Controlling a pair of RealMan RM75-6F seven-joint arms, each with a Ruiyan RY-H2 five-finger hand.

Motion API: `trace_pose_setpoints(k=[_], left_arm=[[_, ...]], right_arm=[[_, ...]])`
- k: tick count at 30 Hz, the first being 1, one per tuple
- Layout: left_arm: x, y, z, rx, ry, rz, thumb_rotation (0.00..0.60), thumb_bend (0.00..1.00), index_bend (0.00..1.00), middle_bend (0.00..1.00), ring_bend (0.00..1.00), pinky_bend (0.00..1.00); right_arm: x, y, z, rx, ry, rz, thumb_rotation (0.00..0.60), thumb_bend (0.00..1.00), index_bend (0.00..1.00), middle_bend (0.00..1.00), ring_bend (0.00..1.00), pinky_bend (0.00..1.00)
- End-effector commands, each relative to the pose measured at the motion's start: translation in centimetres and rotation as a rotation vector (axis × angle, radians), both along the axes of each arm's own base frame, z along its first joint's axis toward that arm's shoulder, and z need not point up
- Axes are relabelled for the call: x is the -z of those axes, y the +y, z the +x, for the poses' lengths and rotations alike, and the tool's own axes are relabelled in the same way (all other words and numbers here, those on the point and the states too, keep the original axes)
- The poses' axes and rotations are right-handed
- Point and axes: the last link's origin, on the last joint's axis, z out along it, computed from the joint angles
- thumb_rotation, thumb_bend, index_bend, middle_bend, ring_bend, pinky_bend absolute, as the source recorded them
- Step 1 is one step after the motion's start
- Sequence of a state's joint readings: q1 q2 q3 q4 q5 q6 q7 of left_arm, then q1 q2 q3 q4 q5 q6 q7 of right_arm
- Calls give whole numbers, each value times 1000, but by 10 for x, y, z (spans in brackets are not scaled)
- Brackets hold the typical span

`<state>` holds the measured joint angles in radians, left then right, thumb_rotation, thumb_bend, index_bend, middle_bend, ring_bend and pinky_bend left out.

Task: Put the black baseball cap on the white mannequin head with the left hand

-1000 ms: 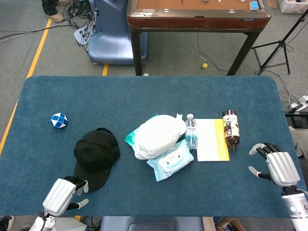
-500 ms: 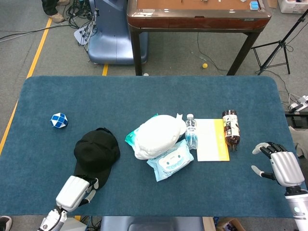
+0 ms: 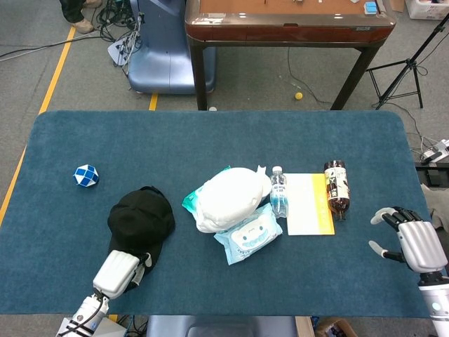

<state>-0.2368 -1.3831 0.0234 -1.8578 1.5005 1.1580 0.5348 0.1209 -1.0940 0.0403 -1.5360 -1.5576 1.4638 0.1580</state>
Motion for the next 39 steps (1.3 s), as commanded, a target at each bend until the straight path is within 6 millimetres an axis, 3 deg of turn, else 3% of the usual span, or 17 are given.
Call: trace_pose_setpoints(k=[1, 11, 16, 23, 30, 37, 39], left_arm=[[5, 7, 2, 0, 13, -3, 600, 569, 406, 537, 464, 593], [12, 28, -3, 7, 91, 29, 600, 570, 347, 455, 413, 593], [12, 45, -9, -2, 138, 59, 600, 569, 318, 331, 374, 593], [6, 65, -15, -28, 161, 103, 600, 569, 311, 297, 354, 593], [-6, 59, -16, -25, 151, 122, 600, 566, 312, 292, 352, 593], [-15, 34, -22, 0, 116, 127, 600, 235, 315, 282, 339, 593], [-15, 29, -23, 10, 104, 129, 600, 185, 318, 282, 339, 593]], right_arm=[[0, 0, 0, 2, 0, 0, 600, 171, 446, 375, 278, 304], [-2, 0, -1, 1, -4, -5, 600, 171, 446, 375, 278, 304], [-1, 1, 0, -1, -2, -2, 600, 171, 446, 375, 278, 304], [-1, 0, 0, 1, -1, -5, 600, 171, 446, 375, 278, 303], [0, 0, 0, 2, 2, -1, 600, 171, 446, 375, 278, 304], [1, 0, 0, 0, 5, 1, 600, 171, 446, 375, 278, 304], [1, 0, 1, 0, 6, 2, 600, 171, 446, 375, 278, 304]])
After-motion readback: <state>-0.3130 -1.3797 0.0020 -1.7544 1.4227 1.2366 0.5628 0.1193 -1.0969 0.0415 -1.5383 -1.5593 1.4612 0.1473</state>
